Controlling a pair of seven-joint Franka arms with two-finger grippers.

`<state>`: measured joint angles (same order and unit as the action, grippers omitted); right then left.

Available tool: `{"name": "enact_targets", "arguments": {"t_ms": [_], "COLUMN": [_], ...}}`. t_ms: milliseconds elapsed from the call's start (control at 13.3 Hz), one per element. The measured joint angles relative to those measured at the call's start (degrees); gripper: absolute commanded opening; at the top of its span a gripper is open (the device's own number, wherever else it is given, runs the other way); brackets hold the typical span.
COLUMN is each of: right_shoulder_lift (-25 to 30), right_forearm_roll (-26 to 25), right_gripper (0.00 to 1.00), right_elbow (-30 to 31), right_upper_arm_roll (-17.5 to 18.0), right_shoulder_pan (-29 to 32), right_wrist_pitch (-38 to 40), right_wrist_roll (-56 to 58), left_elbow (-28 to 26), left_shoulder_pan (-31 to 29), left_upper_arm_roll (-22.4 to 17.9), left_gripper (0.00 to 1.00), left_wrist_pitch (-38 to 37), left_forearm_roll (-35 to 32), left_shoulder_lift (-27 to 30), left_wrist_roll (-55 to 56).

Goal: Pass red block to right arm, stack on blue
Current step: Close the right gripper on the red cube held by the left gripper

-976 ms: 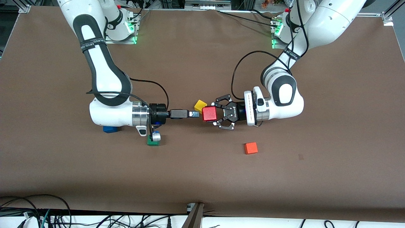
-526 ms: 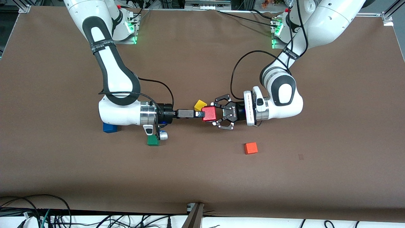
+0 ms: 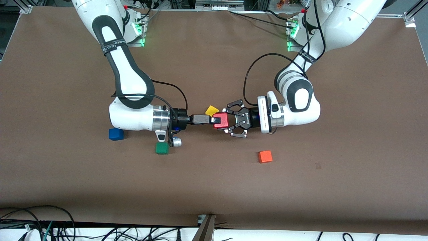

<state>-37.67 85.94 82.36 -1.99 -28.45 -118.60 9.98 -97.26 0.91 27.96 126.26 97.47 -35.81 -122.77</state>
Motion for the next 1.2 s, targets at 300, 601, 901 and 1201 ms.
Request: {"name": "enact_targets", "arguments": {"t_ms": [300,601,901,1201], "right_shoulder_lift": [0.0,0.0,0.0,0.0], "right_forearm_roll": [0.8,0.9,0.9,0.9], "right_gripper": [0.02,0.01,0.0,0.0], "right_elbow": [-0.8,-0.8,-0.8,-1.0], "right_upper_arm_roll": [-0.1,-0.1,-0.1,-0.5], "right_shoulder_pan": [0.1,0.1,0.0,0.1], "right_wrist_pitch": [-0.1,-0.1,-0.2,-0.2], "right_wrist_roll": [0.2,0.1,0.1,0.1], "left_elbow": [0.0,0.1,0.6,0.7], "left_shoulder_pan": [0.0,0.0,-0.3,-0.9], "left_upper_arm_roll": [-0.1,-0.1,-0.1,-0.1], "left_gripper": [0.2,0.63,1.0,1.0], "left_wrist_pitch": [0.1,0.2,0.2,0.1], "left_forearm_roll": [0.2,0.2,0.2,0.2], "left_shoulder_lift": [-0.2,-0.2,-0.2,-0.2], "left_wrist_roll": [0.7,1.0,0.6,0.7]}}
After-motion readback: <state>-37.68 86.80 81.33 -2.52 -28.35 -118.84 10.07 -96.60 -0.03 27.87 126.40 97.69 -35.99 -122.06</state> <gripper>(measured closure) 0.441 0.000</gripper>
